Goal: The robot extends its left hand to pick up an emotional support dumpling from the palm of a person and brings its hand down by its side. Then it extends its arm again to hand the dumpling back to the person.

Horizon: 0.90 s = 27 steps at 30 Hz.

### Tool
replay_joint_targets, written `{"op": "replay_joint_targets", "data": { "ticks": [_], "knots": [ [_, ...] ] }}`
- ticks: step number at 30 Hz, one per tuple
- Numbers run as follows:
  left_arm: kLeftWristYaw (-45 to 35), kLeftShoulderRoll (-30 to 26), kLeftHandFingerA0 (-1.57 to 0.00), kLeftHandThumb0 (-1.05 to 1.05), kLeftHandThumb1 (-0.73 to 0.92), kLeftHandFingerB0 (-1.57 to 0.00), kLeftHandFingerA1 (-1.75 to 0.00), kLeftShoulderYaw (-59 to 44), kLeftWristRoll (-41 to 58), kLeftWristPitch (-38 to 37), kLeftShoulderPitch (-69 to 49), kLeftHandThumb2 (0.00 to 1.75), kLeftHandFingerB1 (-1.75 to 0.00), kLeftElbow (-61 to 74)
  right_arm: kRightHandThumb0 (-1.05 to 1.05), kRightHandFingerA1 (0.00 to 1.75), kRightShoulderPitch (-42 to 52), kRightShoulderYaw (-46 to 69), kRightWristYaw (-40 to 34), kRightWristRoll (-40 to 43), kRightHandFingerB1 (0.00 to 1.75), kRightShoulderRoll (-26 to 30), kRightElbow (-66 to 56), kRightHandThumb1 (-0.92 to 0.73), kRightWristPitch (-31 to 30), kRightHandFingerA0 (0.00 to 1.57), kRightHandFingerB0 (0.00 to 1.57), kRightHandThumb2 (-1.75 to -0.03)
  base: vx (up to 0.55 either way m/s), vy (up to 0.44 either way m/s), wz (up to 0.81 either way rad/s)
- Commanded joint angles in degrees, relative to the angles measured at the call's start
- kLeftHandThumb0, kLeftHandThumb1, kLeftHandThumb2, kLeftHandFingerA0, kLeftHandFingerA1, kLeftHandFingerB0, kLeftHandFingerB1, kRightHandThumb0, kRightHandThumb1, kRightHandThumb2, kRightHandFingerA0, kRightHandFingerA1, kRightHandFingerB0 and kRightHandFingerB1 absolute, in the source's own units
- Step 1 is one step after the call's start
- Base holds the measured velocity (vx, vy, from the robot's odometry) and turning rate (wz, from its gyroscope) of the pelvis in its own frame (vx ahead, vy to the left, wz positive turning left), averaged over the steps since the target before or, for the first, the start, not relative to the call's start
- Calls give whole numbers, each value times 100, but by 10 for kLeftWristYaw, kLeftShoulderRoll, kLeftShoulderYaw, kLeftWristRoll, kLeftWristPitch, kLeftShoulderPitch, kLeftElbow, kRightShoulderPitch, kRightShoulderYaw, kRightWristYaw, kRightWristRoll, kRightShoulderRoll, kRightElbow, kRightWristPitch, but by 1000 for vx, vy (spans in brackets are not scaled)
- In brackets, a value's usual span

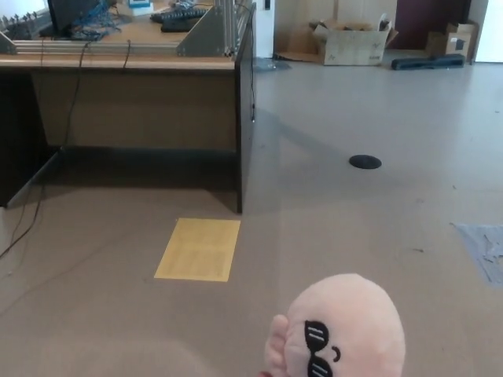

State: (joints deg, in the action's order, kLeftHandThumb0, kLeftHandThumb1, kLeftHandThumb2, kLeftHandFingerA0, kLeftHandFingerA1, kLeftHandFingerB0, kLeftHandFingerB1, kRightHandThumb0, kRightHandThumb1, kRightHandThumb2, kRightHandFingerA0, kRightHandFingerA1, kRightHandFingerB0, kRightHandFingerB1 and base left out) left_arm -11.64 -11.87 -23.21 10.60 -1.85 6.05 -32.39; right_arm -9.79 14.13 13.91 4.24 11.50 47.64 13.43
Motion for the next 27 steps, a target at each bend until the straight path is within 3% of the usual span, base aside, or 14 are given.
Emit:
{"op": "replay_joint_targets", "data": {
  "ticks": [1,5,6,10,11,15,19,20,21,25,26,27],
  "knots": [
    [-27,-6,-53,-13,57,-38,-45,-20,50,11,-2,56,-35,2,-49,46,1,16,40,34,32,10,19,-56,59,79,37,-57,0,0,0],
    [-29,-6,-53,-13,57,-38,-45,-20,53,11,-4,56,-35,3,-49,46,0,17,43,35,32,10,26,-56,66,79,37,-57,0,0,0],
    [-72,-32,-41,-24,49,-32,-42,-35,99,30,25,55,-32,52,-49,46,-1,18,45,37,32,9,26,-56,65,77,36,-57,0,0,0],
    [-104,-62,-33,-31,48,-30,-42,-40,131,68,49,60,-34,116,-49,46,-6,19,46,40,32,9,25,-55,60,77,36,-57,0,0,0],
    [-140,-108,-9,-23,30,-7,-50,-27,131,66,86,86,-48,164,-48,46,-10,19,44,39,32,9,27,-56,59,79,36,-57,0,0,0],
    [-220,-226,-8,-26,27,-7,-49,14,123,70,182,84,-49,276,-47,46,-15,20,41,42,32,6,30,-56,56,78,36,-57,8,1,2],
    [-221,-238,-8,-26,27,-7,-49,20,128,77,185,84,-49,284,-47,46,-16,21,41,43,32,6,30,-56,56,78,36,-57,0,0,0],
    [-281,-296,-19,-52,45,-19,-33,82,135,129,291,54,-29,341,-46,46,-16,22,43,44,32,5,37,-57,62,80,37,-57,0,0,0],
    [-306,-317,-6,-28,21,-6,-49,114,129,147,338,82,-48,360,-46,46,-15,23,44,45,32,4,37,-56,62,80,37,-57,14,-11,8],
    [-333,-333,-8,-28,18,-7,-50,178,119,182,426,81,-49,388,-47,46,-15,22,46,45,32,4,35,-56,58,80,36,-57,0,0,0],
    [-338,-331,-22,-51,42,-20,-33,195,120,197,453,53,-29,393,-47,46,-15,21,45,43,32,4,36,-57,58,79,36,-57,0,0,0],
    [-346,-327,-19,-50,42,-18,-32,222,120,220,498,53,-29,399,-47,46,-16,20,44,42,32,4,38,-57,62,79,36,-57,0,0,0]
  ]
}}
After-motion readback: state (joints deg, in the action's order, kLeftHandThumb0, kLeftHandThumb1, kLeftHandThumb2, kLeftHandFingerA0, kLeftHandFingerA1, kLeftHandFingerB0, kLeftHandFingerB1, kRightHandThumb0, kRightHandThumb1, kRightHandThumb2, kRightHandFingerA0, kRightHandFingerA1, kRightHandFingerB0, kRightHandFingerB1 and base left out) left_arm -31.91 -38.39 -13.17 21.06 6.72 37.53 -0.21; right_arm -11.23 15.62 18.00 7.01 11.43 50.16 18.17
